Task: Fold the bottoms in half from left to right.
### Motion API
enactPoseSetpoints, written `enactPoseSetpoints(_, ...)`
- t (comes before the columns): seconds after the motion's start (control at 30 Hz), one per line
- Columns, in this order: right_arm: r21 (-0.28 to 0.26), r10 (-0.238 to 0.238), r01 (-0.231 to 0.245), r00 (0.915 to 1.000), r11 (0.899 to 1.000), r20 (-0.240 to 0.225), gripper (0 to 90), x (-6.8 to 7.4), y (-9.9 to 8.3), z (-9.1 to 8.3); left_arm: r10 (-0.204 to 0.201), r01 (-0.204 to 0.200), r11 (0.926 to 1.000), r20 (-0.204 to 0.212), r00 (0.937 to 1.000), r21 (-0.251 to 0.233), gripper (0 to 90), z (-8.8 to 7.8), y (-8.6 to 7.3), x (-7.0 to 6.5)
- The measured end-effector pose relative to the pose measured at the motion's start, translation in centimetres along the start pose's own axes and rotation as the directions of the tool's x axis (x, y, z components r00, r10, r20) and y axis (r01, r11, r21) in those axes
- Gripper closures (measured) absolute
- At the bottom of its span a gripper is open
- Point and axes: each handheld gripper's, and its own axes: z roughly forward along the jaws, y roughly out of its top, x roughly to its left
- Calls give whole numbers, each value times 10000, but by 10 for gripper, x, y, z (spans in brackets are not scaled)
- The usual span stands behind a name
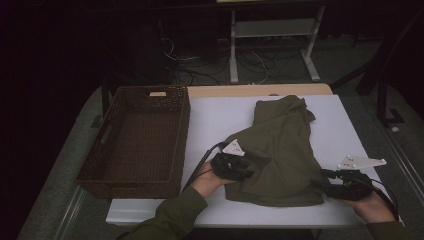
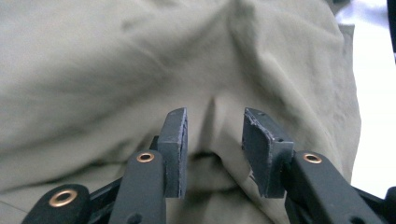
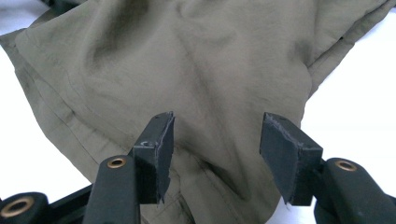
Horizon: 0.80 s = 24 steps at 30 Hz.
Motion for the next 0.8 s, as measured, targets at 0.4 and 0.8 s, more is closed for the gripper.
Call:
enactPoseSetpoints(0.4, -50, -64, 64, 10000, 10000, -48, 451, 1, 1, 0, 510, -488, 9977, -486, 9975, 462, 887, -10, 1, -14)
enactPoseSetpoints(0.8, 17, -166, 166, 9998, 9999, -126, 450, 4, 2, 2, -276, 417, 9963, -1774, 9837, 758, 873, -52, -33, -32)
